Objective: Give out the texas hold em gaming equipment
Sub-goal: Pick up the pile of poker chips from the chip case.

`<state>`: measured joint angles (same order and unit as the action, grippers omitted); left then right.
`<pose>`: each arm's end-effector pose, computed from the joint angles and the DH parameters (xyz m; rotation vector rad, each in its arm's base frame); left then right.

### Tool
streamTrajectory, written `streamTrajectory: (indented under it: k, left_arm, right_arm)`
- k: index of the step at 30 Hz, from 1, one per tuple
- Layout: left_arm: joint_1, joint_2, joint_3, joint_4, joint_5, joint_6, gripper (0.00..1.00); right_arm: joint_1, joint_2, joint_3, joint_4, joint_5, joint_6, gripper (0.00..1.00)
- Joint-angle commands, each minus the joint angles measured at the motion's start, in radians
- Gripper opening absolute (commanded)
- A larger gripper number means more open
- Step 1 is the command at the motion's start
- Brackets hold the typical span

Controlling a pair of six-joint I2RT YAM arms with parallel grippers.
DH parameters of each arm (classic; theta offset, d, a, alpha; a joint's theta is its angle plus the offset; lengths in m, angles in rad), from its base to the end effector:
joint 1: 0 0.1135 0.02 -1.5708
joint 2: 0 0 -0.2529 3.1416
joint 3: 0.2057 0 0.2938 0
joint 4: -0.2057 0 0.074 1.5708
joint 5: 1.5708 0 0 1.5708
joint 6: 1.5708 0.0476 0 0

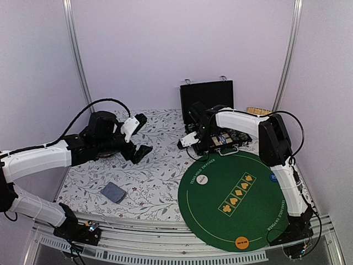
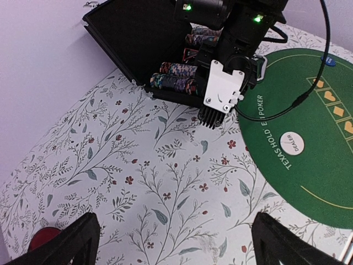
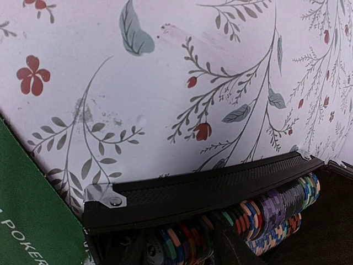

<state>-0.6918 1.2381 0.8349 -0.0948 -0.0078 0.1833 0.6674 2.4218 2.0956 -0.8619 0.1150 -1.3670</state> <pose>0.2562 -0.2117 0.2368 0.8782 1.8887 -0.3036 0.4331 0.3343 0.1324 -2.3668 1.4996 -0.3375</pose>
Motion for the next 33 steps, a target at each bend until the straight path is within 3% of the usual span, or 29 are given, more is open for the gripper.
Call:
streamTrajectory:
  k: [1,6,18,23,28,33]
  left_arm:
    - [0.008,-0.022,-0.011,0.001,0.004,0.011,0.98]
    - [0.008,-0.026,-0.013,0.001,-0.011,0.019,0.98]
    - [0.008,-0.028,-0.013,0.0,-0.018,0.022,0.98]
    - [0.008,-0.026,-0.013,0.0,-0.017,0.021,0.98]
    - [0.008,-0.029,-0.011,0.0,-0.014,0.019,0.98]
    - [0.008,-0.029,-0.011,0.0,-0.014,0.019,0.98]
  right_arm:
    - [-0.051,0.108,-0.031,-0.136,0.027,-0.015,0.38]
    - [-0.064,0.148,-0.004,-0.067,-0.01,-0.029,0.34]
    - [-0.111,0.237,0.139,0.139,-0.092,-0.035,0.36]
    - [-0.112,0.211,0.145,0.067,-0.121,-0.003,0.42]
    - [-0.112,0.138,0.085,0.001,-0.129,0.046,0.55]
    - [-0.114,0.101,0.085,-0.01,-0.133,0.075,0.56]
